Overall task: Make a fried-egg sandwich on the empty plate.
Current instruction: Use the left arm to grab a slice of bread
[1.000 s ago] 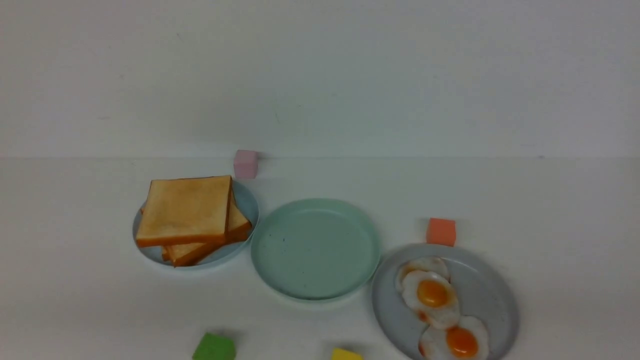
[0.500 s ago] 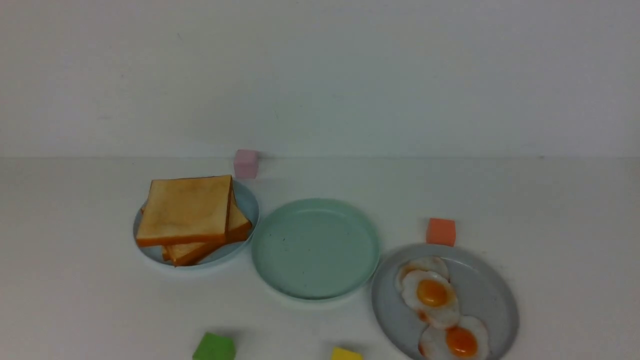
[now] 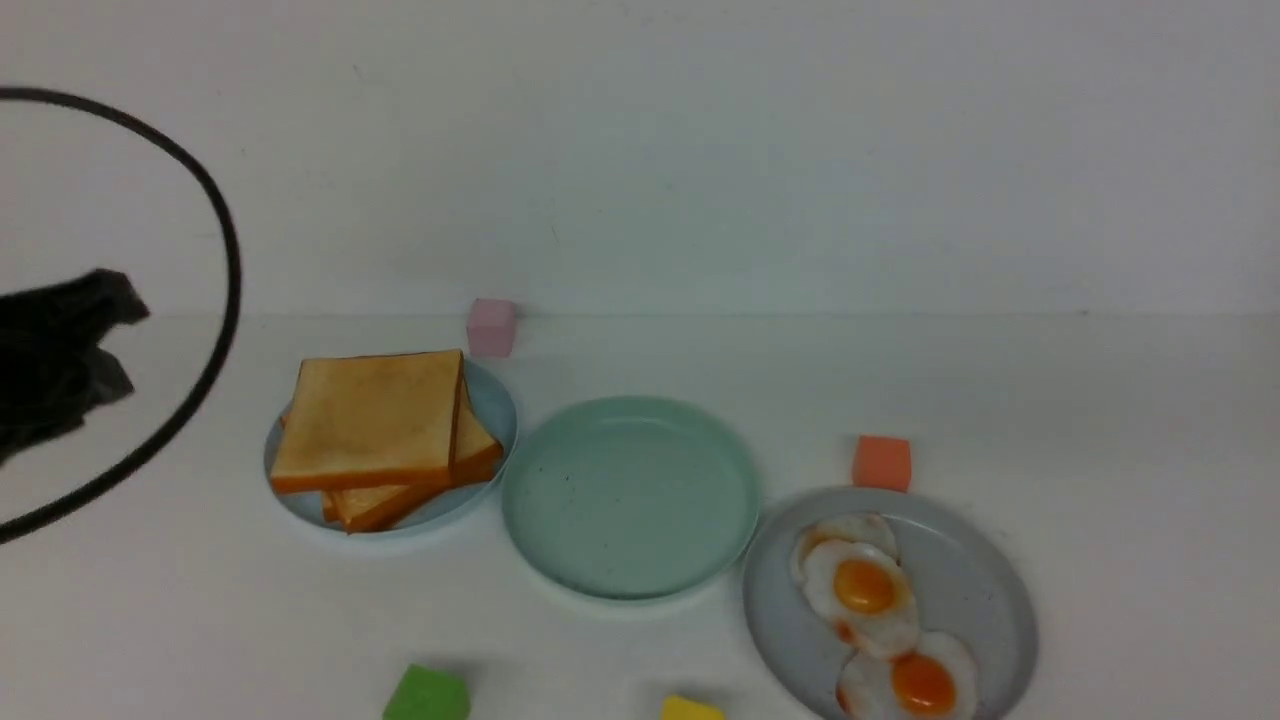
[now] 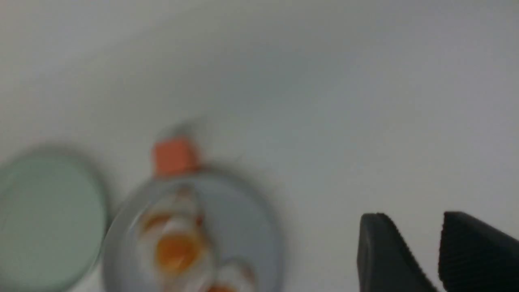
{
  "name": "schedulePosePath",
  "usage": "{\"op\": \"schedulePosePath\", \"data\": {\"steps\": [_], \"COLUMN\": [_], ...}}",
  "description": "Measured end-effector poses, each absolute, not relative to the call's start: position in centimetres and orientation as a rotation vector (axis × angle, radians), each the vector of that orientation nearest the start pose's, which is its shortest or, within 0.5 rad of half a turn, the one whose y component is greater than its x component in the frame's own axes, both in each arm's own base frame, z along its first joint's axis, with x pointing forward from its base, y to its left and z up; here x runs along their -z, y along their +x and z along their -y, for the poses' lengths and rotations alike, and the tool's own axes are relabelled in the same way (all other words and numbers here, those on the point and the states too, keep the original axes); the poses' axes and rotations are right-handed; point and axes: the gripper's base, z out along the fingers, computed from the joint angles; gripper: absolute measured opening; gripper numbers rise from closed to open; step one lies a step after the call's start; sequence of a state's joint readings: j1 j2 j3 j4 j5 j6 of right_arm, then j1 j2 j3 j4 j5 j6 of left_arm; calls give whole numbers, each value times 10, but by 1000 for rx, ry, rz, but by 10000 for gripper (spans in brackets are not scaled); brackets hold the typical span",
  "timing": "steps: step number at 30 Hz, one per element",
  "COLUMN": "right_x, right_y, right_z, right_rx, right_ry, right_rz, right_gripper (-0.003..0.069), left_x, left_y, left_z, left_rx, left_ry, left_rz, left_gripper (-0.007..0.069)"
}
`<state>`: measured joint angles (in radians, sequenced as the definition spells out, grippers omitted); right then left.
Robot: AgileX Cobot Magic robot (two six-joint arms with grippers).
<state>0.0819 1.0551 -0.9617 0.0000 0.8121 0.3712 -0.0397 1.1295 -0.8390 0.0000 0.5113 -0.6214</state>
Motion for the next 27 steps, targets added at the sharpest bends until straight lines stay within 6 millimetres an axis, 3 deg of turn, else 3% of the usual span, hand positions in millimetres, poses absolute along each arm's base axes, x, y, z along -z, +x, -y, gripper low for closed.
{"op": "schedulePosePath", "data": {"steps": [4, 7, 11, 12, 17, 24, 27], "right_x": [-329, -319, -312, -311, -311, -310, -309], "right_y": [213, 215, 219, 219, 217, 213, 211], "right_z": [-48, -58, -60, -61, -65, -67, -67], "right_rx": [-366, -436, -439, -439, -475, -509, -513], "right_ry": [96, 44, 26, 1, -52, -78, -83], "right_rz": [-2492, -2569, -2618, -2628, -2640, -2676, -2694], "right_gripper": [238, 238, 238, 238, 238, 238, 238], "left_x": [-286, -285, -279, -270, -245, -211, -206], "left_y": [260, 286, 312, 325, 353, 378, 382], "left_z": [15, 13, 3, -4, -12, -15, -16], "left_rx": [360, 419, 513, 548, 557, 560, 557], "left_ry": [-648, -616, -556, -510, -414, -423, -410], "left_rz": [-2363, -2449, -2527, -2558, -2610, -2677, -2683], "left_gripper": [238, 238, 238, 238, 261, 396, 410]}}
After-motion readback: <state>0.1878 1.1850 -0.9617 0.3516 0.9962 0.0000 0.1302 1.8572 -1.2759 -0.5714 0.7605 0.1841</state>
